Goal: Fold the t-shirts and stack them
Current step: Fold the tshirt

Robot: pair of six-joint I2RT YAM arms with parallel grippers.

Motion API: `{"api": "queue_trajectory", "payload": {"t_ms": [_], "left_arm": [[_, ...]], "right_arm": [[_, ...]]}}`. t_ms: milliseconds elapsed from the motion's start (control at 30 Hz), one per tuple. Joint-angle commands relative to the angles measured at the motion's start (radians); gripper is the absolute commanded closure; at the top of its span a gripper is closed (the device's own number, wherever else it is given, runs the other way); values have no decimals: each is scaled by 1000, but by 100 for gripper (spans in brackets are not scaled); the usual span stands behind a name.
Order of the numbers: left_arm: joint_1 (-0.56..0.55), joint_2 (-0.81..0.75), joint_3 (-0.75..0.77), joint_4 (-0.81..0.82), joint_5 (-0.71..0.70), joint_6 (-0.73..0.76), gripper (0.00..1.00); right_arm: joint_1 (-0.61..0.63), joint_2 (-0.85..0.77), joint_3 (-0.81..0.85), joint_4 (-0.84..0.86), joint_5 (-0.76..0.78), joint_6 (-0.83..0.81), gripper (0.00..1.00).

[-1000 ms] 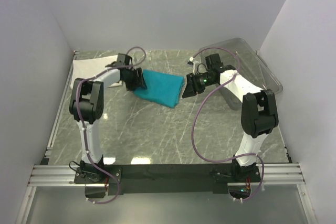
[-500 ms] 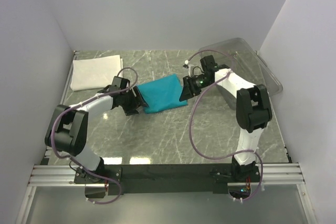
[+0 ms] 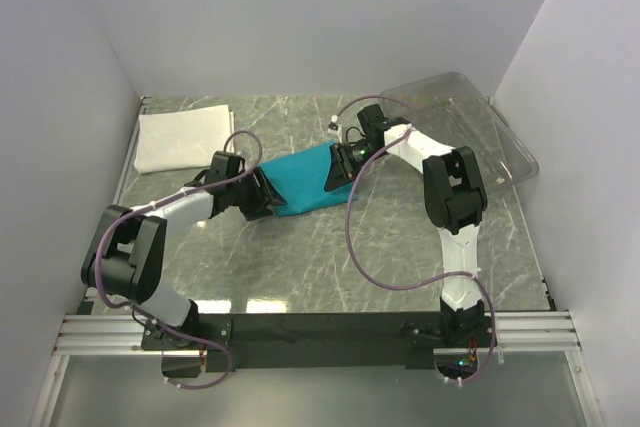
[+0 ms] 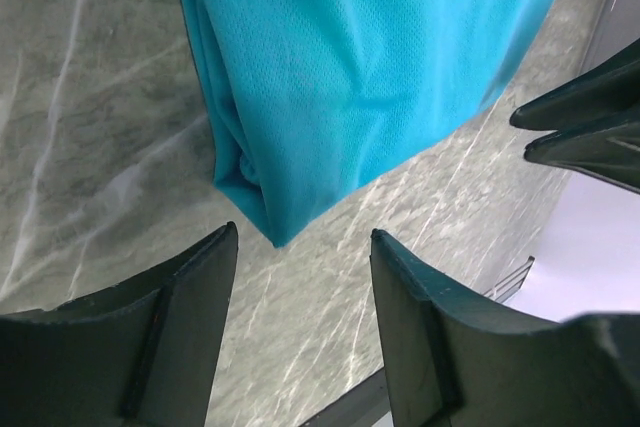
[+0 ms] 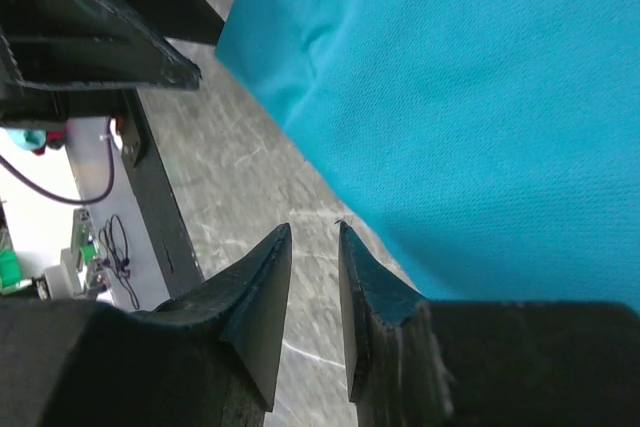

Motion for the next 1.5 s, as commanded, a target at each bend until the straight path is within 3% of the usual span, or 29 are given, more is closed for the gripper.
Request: {"api": "queue_trajectory", "payload": {"t_ms": [0,600,700,833,967,1067,1300,1467], "left_arm": [[-2,23,-1,85,33,5,39],[-2,106,13,138,64,55,48],[-2,126,1,145,77,59,52],[-2,150,-22,148,88,63,65],[-2,150,-53,129,87,72,69],[-2,146,-81,120,90,80,68],[-1,103,-92,71,79,72,47],[30,46,-105,8,79,78,55]], "right_arm": [[1,22,57,7,6,41,67],[1,65,45,51,173,122,71],[1,70,45,53,208,140,71],[5,71,42,57,257,176,72],[5,73,43,59,302,191,73],[7,77,48,57,317,194,73],[10,94,56,48,357,194,73],[10,102,65,43,354,197,73]]}}
